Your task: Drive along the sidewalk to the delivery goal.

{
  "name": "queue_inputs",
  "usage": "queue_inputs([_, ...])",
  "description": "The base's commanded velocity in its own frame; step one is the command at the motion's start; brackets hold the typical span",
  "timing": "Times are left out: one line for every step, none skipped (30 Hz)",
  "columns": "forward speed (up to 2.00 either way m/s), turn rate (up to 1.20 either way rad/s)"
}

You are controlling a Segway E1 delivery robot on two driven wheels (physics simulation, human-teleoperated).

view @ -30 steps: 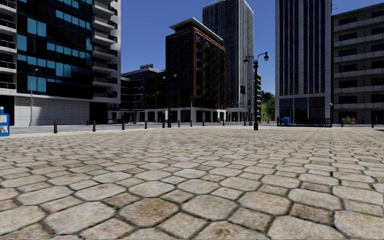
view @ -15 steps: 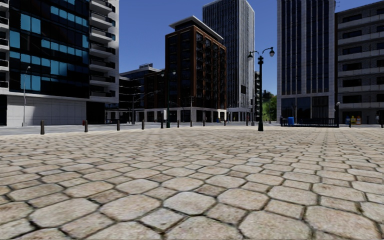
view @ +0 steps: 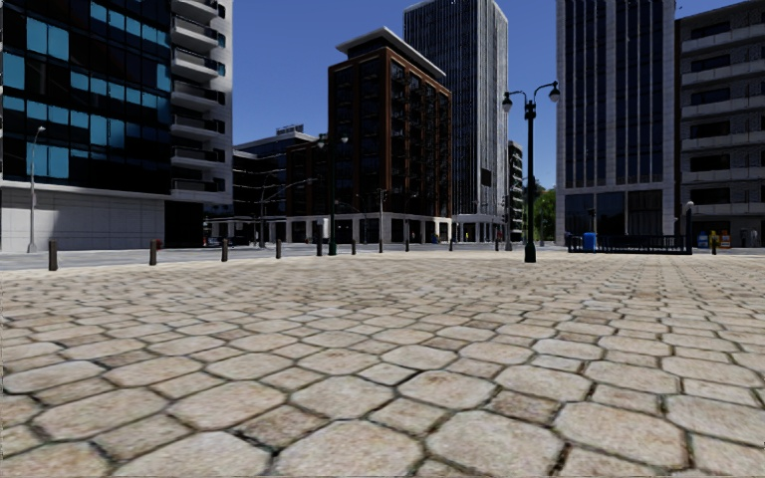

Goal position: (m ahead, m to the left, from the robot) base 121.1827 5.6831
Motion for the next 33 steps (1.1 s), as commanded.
queue_inputs([2.00, 0.00])
queue_inputs([2.00, 0.00])
queue_inputs([2.00, 0.00])
queue_inputs([2.00, 0.00])
queue_inputs([2.00, 0.00])
queue_inputs([2.00, 0.00])
queue_inputs([2.00, 0.00])
queue_inputs([2.00, 0.00])
queue_inputs([2.00, 0.00])
queue_inputs([2.00, 0.00])
queue_inputs([2.00, 0.00])
queue_inputs([2.00, 0.00])
queue_inputs([2.00, 0.00])
queue_inputs([2.00, 0.00])
queue_inputs([2.00, 0.00])
queue_inputs([2.00, 0.00])
queue_inputs([2.00, 0.00])
queue_inputs([2.00, 0.00])
queue_inputs([2.00, 0.00])
queue_inputs([2.00, 0.00])
queue_inputs([2.00, 0.00])
queue_inputs([2.00, 0.00])
queue_inputs([2.00, 0.00])
queue_inputs([2.00, 0.00])
queue_inputs([2.00, 0.00])
queue_inputs([2.00, 0.00])
queue_inputs([2.00, 0.00])
queue_inputs([2.00, 0.00])
queue_inputs([2.00, 0.00])
queue_inputs([2.00, 0.00])
queue_inputs([2.00, 0.00])
queue_inputs([2.00, 0.00])
queue_inputs([2.00, 0.00])
